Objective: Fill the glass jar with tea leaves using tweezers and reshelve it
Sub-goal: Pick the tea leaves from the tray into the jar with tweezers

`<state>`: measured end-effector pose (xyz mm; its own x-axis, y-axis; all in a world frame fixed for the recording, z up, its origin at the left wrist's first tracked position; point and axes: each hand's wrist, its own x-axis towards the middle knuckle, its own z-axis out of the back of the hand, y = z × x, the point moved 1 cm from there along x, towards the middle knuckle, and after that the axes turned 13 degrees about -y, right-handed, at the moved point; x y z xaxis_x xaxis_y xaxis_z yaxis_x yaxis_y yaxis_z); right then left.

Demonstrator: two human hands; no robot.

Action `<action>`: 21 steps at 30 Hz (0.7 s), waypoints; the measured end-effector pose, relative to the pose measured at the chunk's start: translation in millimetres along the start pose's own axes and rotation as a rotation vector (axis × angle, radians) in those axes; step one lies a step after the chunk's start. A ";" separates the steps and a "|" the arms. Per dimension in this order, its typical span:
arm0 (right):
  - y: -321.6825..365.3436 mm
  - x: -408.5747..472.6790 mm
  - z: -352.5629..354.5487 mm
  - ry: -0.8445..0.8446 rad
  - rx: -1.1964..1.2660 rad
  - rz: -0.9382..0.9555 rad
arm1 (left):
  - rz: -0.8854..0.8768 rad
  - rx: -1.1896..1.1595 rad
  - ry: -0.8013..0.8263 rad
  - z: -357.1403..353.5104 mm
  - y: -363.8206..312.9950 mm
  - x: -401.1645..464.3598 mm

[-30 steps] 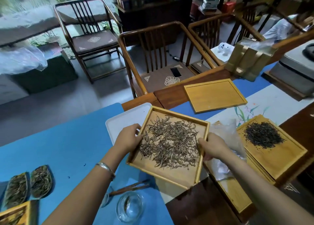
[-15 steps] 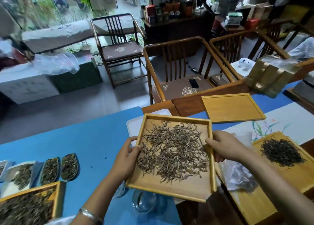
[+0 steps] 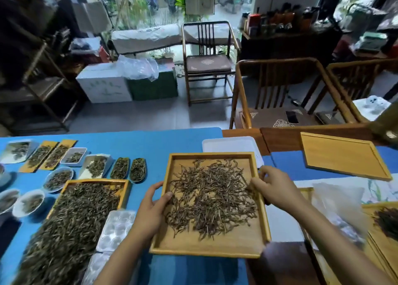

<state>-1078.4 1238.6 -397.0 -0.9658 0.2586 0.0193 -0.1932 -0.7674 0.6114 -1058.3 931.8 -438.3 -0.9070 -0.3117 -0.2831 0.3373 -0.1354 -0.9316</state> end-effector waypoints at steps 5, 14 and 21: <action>22.2 2.3 -20.6 0.105 0.385 -0.042 | 0.079 -0.097 -0.178 41.5 9.3 -22.5; -52.5 5.9 -38.7 0.135 0.086 -0.077 | 0.070 0.026 -0.391 113.8 46.4 -48.7; -77.6 -0.4 -107.8 0.313 -0.192 0.095 | 0.098 0.062 -0.464 124.3 70.3 -63.2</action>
<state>-1081.6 1234.8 -529.8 -0.9812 0.0118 -0.1924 -0.1006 -0.8828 0.4588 -946.0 825.1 -457.6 -0.6667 -0.7108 -0.2243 0.4430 -0.1359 -0.8862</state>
